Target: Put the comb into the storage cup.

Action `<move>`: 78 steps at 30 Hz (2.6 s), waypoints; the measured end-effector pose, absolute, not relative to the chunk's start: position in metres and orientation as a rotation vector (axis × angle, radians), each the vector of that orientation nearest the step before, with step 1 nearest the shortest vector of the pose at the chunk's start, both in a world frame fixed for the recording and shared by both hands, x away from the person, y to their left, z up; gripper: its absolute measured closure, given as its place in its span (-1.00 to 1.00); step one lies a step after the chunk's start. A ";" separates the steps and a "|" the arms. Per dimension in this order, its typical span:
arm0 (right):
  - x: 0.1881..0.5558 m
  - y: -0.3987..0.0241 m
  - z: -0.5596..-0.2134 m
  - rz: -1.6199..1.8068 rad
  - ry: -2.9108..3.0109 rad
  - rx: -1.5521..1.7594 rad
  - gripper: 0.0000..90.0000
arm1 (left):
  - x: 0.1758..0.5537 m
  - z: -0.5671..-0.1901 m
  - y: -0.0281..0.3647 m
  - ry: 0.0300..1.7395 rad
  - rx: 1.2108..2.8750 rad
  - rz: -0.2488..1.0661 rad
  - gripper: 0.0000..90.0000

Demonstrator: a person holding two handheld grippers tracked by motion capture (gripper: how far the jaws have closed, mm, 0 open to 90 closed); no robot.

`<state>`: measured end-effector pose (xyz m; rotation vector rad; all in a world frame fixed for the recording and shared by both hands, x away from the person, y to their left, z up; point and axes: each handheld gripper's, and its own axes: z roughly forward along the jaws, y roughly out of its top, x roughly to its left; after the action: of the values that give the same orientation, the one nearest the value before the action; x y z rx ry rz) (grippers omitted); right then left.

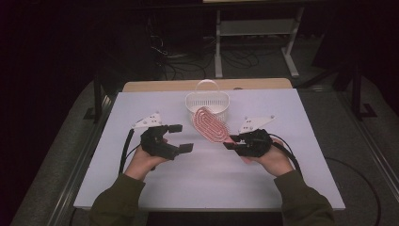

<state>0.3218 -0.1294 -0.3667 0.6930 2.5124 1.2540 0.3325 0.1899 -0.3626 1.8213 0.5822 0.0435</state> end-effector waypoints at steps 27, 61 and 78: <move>0.313 -0.099 -0.377 1.276 2.538 0.607 0.53 | 0.327 -0.367 0.177 0.629 1.770 0.074 -0.80; 0.306 -0.083 -0.386 1.263 2.513 0.582 0.53 | 0.328 -0.363 0.186 0.713 1.708 0.072 -0.04; 0.304 -0.075 -0.392 1.221 2.507 0.566 0.52 | 0.327 -0.362 0.187 0.722 1.696 0.042 0.21</move>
<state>0.3045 -0.0752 -0.3917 0.5662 2.5065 1.2207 0.3271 0.1871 -0.3619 1.6960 0.7223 0.0416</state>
